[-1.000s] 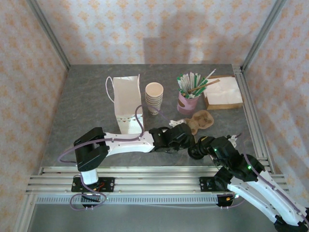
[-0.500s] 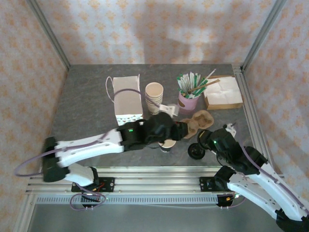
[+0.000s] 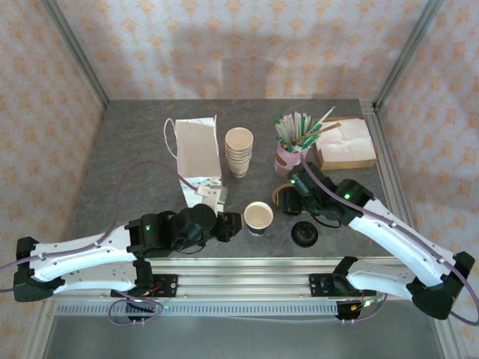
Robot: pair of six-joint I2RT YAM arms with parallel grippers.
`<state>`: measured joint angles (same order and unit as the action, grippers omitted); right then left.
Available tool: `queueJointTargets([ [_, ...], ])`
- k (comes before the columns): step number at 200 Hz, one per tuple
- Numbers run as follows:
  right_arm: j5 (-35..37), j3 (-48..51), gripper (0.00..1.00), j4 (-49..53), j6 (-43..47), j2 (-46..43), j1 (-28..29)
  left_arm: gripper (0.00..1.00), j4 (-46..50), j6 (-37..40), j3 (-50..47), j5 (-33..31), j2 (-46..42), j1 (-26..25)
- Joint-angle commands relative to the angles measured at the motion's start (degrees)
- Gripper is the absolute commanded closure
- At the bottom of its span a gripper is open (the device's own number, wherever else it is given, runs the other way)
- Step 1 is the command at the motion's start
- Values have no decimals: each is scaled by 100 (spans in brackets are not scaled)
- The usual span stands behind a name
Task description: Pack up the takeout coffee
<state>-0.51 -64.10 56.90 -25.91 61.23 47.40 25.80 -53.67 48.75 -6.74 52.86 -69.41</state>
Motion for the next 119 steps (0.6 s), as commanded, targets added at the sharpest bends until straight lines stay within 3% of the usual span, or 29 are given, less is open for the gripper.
queueJointTargets([
  [1, -82, -269, 40, -82, 267, 277, 315, 74, 192, -454, -409, -476, -480, -29],
  [66, -156, -323, 40, -534, 143, 1071, 853, 70, -167, -1106, -1150, -622, -554, -29],
  [119, -154, -277, 39, -645, 56, 1436, 926, 63, -1338, -1702, -1878, -513, -516, -25],
])
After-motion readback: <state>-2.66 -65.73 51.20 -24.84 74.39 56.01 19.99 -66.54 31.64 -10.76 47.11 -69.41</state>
